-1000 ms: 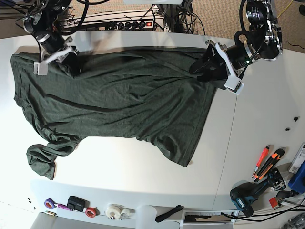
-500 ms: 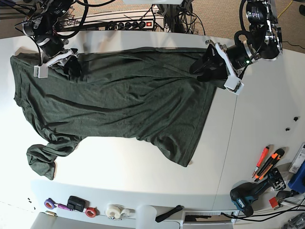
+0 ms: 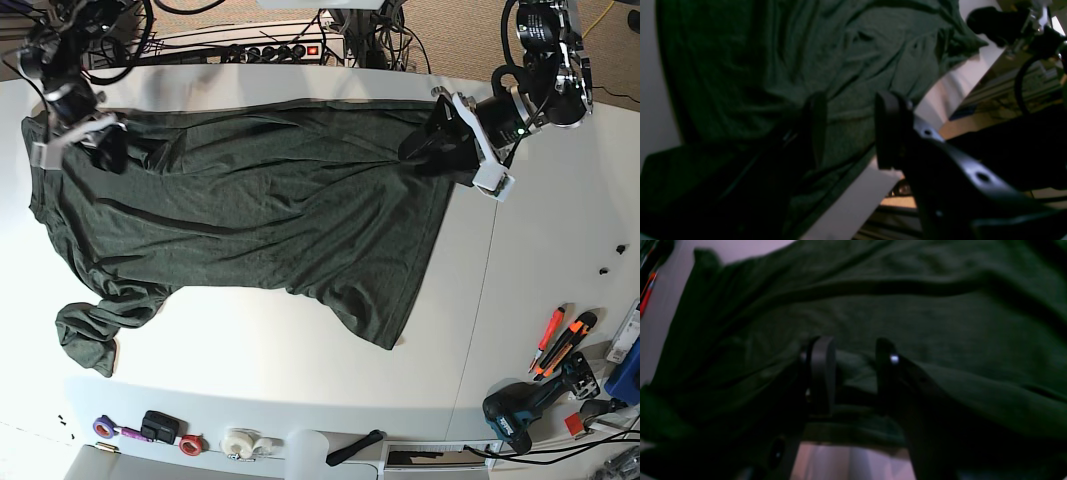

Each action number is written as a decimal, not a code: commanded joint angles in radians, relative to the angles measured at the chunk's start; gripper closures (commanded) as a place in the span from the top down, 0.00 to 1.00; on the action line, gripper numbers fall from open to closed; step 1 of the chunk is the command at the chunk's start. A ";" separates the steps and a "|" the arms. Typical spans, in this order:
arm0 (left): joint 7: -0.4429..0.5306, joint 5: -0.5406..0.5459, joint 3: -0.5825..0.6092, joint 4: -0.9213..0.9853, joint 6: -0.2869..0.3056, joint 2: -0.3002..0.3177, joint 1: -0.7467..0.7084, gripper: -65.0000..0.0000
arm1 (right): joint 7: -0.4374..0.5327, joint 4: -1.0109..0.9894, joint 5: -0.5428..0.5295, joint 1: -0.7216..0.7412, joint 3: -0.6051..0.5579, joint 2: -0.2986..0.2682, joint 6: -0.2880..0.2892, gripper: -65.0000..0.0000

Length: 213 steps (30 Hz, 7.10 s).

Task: Layout the t-shirt on the table in an organized manner, then fold the t-shirt properly
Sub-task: 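Grasp the collar corner with the right gripper while the left holds its corner, then pull the collar edge taut between both grippers, then release and move both grippers along the shirt sides toward the hem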

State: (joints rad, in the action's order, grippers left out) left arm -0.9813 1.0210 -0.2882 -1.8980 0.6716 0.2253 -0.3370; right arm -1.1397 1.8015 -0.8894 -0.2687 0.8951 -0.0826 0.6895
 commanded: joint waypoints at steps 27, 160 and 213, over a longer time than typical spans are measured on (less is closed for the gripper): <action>0.167 -0.661 0.216 -0.017 -0.254 0.039 0.051 0.00 | 0.206 0.016 0.360 -0.069 0.161 -0.167 0.009 0.00; 0.266 -0.669 0.344 -0.176 -0.406 0.166 0.137 0.12 | 0.122 -0.288 0.074 0.170 0.068 -0.333 0.009 0.31; 0.324 -0.397 0.344 0.910 -0.415 0.007 0.879 0.42 | 0.215 -0.290 0.261 0.288 -0.449 -0.294 0.009 0.31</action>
State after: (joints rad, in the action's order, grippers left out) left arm -0.6754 0.6128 0.0582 -0.9695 0.2520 0.2283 0.5148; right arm -0.9504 1.4963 -0.6125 0.0025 0.4404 -0.3580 0.7002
